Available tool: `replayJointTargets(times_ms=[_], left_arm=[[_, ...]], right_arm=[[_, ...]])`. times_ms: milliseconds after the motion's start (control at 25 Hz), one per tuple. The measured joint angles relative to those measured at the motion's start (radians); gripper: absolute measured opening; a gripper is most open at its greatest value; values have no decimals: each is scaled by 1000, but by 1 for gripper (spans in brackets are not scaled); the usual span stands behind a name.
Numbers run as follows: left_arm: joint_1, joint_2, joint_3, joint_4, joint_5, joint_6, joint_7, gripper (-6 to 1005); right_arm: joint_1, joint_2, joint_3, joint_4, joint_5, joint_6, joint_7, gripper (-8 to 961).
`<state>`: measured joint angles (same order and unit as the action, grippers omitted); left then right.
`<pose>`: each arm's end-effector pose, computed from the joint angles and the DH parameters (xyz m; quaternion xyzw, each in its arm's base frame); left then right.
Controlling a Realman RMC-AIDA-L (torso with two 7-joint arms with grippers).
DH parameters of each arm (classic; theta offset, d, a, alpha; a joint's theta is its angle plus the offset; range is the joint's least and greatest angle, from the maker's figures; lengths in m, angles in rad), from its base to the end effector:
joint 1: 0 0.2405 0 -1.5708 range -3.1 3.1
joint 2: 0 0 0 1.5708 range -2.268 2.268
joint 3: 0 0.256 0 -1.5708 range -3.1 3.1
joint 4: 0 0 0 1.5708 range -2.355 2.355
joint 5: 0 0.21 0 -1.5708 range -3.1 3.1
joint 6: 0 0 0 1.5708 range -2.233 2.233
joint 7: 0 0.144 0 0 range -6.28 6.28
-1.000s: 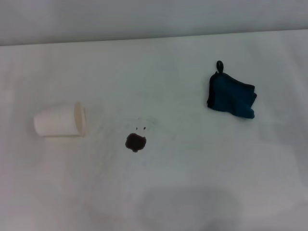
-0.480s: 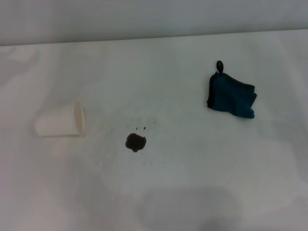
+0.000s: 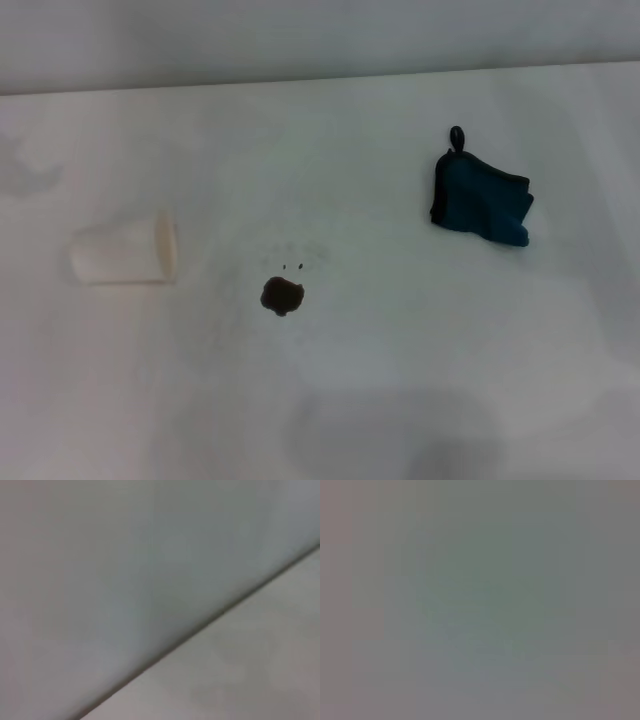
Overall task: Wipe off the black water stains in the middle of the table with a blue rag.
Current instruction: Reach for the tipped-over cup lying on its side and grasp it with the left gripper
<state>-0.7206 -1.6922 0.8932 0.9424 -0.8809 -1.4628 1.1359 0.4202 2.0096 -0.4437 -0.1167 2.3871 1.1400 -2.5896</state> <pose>-0.2324 0.4298 0.1793 -0.9247 -0.2547 0.0238 0.2819 0.3983 0.3259 0.0908 -0.5423 0.3315 0.3547 0.6857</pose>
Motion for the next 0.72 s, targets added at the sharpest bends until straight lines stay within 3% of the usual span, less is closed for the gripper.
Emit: replayJointTargets(times_ms=[40, 200, 320, 520, 560, 720], left_arm=[[0, 0, 0, 0, 0, 0, 0, 846], [-27, -41, 7, 52, 64, -22, 91, 846], [-57, -85, 10, 55, 133, -43, 171, 846], [-90, -191, 61, 58, 313, -37, 338, 846], [-90, -191, 61, 58, 313, -37, 338, 846], [-109, -239, 71, 58, 321, -18, 420, 846]], right_arm=[[6, 0, -1, 0, 0, -9, -1, 847], [23, 6, 0, 9, 2, -32, -1, 847], [30, 10, -7, 21, -1, -31, 1, 846], [45, 10, -14, 66, -7, -46, -6, 846], [46, 9, -18, 68, -7, -60, -6, 846], [39, 8, -25, 70, -8, -76, 10, 845]])
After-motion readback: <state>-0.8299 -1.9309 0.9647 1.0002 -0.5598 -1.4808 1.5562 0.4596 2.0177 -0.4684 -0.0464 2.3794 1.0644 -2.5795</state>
